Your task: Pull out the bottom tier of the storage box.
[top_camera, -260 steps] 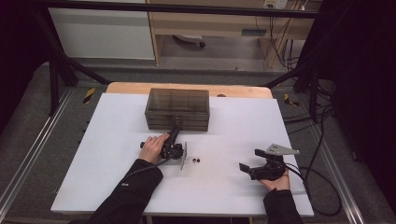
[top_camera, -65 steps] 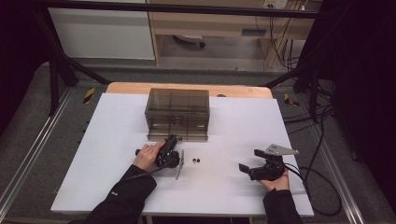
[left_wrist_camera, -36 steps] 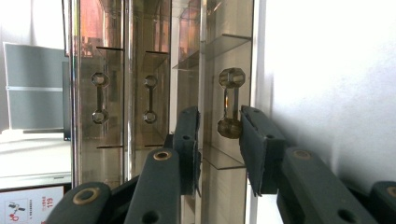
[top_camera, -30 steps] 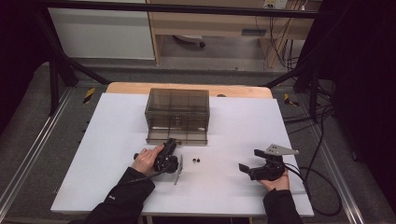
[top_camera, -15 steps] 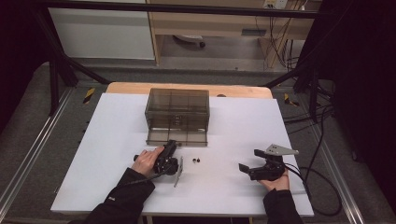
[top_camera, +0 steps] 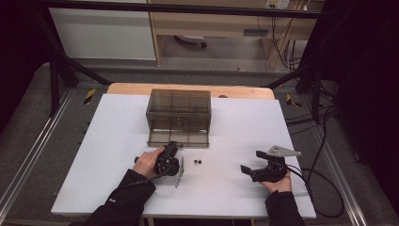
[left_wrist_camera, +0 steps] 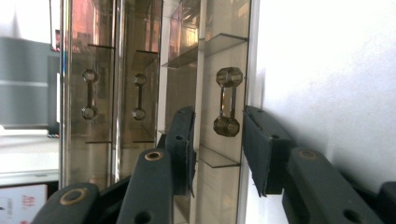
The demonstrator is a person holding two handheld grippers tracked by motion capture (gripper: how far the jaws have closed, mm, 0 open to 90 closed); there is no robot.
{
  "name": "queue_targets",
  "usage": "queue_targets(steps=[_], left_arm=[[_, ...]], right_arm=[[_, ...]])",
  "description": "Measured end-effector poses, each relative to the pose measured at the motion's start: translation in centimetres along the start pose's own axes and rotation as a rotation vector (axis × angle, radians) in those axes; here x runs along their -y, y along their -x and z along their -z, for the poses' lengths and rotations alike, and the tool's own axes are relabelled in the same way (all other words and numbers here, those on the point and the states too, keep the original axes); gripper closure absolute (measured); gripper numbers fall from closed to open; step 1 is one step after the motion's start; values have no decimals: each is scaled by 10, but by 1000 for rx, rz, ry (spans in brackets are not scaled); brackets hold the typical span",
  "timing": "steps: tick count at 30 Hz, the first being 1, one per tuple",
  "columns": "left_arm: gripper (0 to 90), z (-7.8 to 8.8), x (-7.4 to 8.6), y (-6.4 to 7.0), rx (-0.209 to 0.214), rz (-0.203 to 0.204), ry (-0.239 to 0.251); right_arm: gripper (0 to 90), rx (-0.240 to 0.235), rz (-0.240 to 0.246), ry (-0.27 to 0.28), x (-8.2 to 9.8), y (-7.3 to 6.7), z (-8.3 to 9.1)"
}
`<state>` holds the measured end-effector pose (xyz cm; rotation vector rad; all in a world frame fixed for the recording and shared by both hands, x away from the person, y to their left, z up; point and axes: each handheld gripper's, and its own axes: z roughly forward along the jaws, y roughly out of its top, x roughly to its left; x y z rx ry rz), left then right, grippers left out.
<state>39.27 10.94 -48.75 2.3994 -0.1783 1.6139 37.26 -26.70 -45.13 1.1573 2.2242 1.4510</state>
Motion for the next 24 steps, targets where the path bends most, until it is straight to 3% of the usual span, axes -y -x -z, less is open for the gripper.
queue_targets(steps=[1, 2, 3, 5, 7, 8, 9, 10, 11, 12, 13, 14, 16, 19, 21, 22, 23, 24], left_arm=[[627, 1, 1, -2, 15, 25, -2], [615, 1, 1, -2, 15, 25, -2], [595, 2, 2, -6, 30, 62, -2], [563, 3, 2, -7, 37, 71, -5], [535, 5, 4, -11, 57, 120, -3], [520, 5, 4, -11, 57, 120, -3], [500, 5, 5, -14, 72, 159, 1], [490, 5, 5, -14, 72, 159, 1], [474, 7, 6, -17, 88, 196, 1], [457, 7, 6, -17, 88, 196, 1], [439, 8, 8, -19, 100, 231, 3], [423, 8, 8, -19, 100, 231, 3], [397, 9, 10, -22, 120, 290, 5], [352, 10, 11, -23, 129, 326, 1], [330, 12, 12, -26, 143, 383, 1], [320, 12, 12, -26, 143, 383, 1], [311, 14, 14, -29, 155, 428, -4], [304, 15, 15, -30, 159, 446, -7]], right_arm=[[6, 0, 0, 0, 0, 0, 0], [6, 0, 0, 0, 0, 0, 0], [6, 0, 0, 0, 0, 0, 0], [5, 0, 1, 0, 0, 0, 0], [6, 0, 0, -1, 0, 0, 0], [6, 0, 0, -1, 0, 0, 0], [6, 1, 0, -1, 0, 0, 0], [6, 1, 0, -1, 0, 0, 0], [6, 0, 0, -1, 0, 0, 0], [6, 0, 0, -1, 0, 0, 0], [6, 0, -1, -1, 0, 0, 0], [6, 0, -1, -1, 0, 0, 0], [6, -1, -1, -1, 0, 0, 0], [6, 0, -1, -1, 0, 0, 0], [6, -1, -1, -1, 0, 0, 0], [6, -1, -1, -1, 0, 0, 0], [6, -1, -1, -1, 0, 0, 0], [6, -1, -2, -1, 0, 0, 0]])
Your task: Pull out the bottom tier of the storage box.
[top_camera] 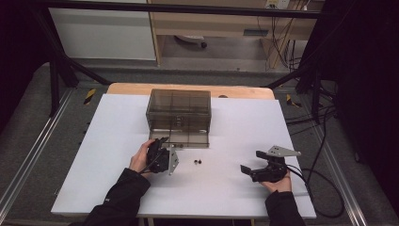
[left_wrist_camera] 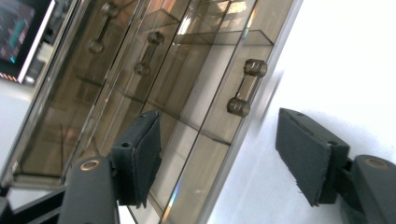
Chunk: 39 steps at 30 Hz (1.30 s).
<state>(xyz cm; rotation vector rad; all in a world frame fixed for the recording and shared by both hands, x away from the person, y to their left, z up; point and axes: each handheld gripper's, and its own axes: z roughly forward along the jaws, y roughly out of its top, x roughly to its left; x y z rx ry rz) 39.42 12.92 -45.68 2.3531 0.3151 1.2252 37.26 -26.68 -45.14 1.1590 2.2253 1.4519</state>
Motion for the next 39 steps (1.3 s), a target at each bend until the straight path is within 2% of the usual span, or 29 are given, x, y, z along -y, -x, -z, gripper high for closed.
queue_targets(steps=[1, 2, 5, 6, 8, 9, 10, 11, 12, 15, 18, 19, 20, 21, 22, 23, 32, 33, 39], left_arm=[[295, 1, 1, -1, 9, 24, 0], [288, 1, 1, -1, 9, 24, 0], [267, 6, 3, -5, 38, 111, -4], [258, 6, 3, -5, 38, 111, -4], [252, 8, 5, -6, 51, 146, -4], [240, 10, 6, -7, 64, 181, -3], [236, 10, 6, -7, 64, 181, -3], [231, 13, 8, -8, 76, 206, 0], [226, 13, 8, -8, 76, 206, 0], [218, 18, 10, -10, 104, 252, 11], [204, 19, 11, -11, 118, 272, 8], [197, 21, 11, -11, 131, 295, 5], [193, 21, 11, -11, 131, 295, 5], [187, 23, 12, -11, 144, 321, 7], [182, 23, 12, -11, 144, 321, 7], [178, 24, 12, -11, 156, 342, 8], [146, 29, 12, -10, 196, 412, 23], [142, 29, 12, -10, 209, 435, 26], [119, 30, 9, -10, 235, 461, 40]], right_arm=[[6, 0, 0, 0, 0, 0, 0], [6, -1, -1, 0, 0, 0, 0], [6, -1, -1, -3, 0, 0, 0], [6, -1, -1, -3, 0, 0, 0], [5, -1, 0, -2, 0, 0, 0], [5, -1, -4, -1, 0, 0, 0], [5, -1, -4, -1, 0, 0, 0], [6, -1, -4, -1, 0, 0, 0], [6, -1, -4, -1, 0, 0, 0], [6, -1, -4, -1, 0, 0, 0], [5, -1, -4, -1, 0, 0, 0], [5, -2, -5, -1, 0, 0, 0], [5, -2, -5, -1, 0, 0, 0], [5, -2, -5, -1, 0, 0, 0], [5, -2, -5, 0, 0, 0, 0], [5, -2, -6, 0, 0, 0, 0], [5, -4, -6, -1, 0, 0, 0], [5, -3, -6, -2, 0, 0, 0], [5, -3, -7, -1, 0, 0, 0]])
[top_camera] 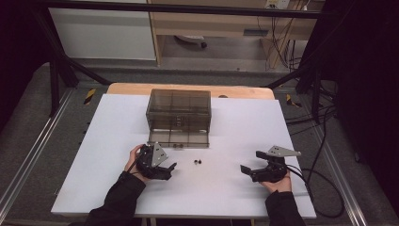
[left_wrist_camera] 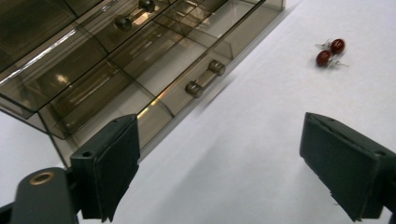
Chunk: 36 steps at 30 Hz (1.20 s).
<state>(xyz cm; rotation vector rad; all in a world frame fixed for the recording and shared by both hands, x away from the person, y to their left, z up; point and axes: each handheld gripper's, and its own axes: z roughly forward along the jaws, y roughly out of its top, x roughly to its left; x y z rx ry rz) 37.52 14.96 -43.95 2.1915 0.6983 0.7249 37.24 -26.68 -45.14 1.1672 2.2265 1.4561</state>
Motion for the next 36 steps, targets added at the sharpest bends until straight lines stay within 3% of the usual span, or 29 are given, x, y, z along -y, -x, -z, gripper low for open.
queue_targets(steps=[4, 22, 36], left_arm=[[113, 0, -1, 2, 33, 29, 1], [101, -3, -9, 15, 122, 64, -3], [92, -1, -16, 19, 168, 96, 13]], right_arm=[[5, 1, -1, -1, 0, 0, 0], [6, 3, -1, -3, 0, 0, -1], [5, 2, 1, -3, 0, 0, -1]])
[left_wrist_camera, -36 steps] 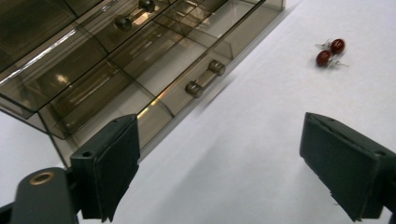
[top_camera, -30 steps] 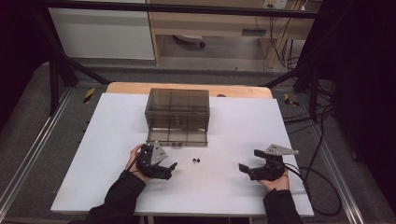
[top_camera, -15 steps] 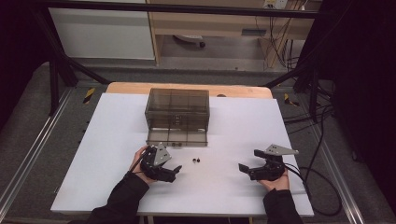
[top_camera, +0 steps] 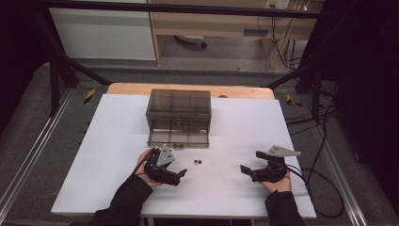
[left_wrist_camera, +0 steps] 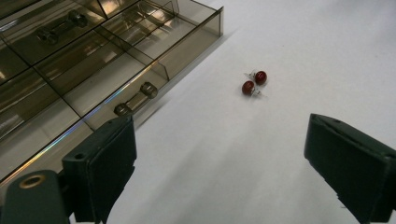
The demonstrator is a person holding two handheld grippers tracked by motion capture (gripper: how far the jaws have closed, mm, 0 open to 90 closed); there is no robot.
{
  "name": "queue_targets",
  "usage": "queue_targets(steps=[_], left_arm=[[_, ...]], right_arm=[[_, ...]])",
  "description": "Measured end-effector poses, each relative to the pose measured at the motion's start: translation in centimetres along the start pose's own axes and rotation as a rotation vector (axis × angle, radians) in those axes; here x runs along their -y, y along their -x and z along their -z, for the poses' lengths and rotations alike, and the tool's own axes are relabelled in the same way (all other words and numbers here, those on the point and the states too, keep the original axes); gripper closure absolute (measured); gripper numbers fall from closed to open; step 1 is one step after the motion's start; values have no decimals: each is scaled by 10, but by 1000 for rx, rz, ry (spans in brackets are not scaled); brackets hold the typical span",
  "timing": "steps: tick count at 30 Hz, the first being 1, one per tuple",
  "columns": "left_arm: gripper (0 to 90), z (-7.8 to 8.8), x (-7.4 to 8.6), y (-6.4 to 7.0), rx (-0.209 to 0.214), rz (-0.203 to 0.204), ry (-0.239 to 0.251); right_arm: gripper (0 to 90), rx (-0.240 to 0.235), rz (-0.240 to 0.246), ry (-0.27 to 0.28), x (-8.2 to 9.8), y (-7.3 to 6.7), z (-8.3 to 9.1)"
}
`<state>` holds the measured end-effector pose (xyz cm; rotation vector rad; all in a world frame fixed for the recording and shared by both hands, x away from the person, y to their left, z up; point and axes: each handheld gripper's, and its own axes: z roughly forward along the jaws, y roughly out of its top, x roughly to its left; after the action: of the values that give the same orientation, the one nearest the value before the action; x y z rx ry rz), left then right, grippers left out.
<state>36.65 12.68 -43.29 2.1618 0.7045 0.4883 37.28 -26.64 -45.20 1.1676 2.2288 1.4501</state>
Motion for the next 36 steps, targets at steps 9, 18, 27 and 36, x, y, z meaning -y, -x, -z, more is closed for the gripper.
queue_targets(steps=[9, 18, 27, 36], left_arm=[[91, -2, -7, 2, 26, 25, 11], [108, -15, -13, 3, 33, 73, -10], [149, -30, -20, 5, 21, 111, -30], [260, -42, -24, 7, 26, 129, -44]], right_arm=[[5, 3, 1, -3, 0, 0, 0], [5, 3, 2, -3, 0, 0, 0], [5, 2, 3, -4, 0, 0, 0], [6, 1, 3, -2, 0, 0, 0]])
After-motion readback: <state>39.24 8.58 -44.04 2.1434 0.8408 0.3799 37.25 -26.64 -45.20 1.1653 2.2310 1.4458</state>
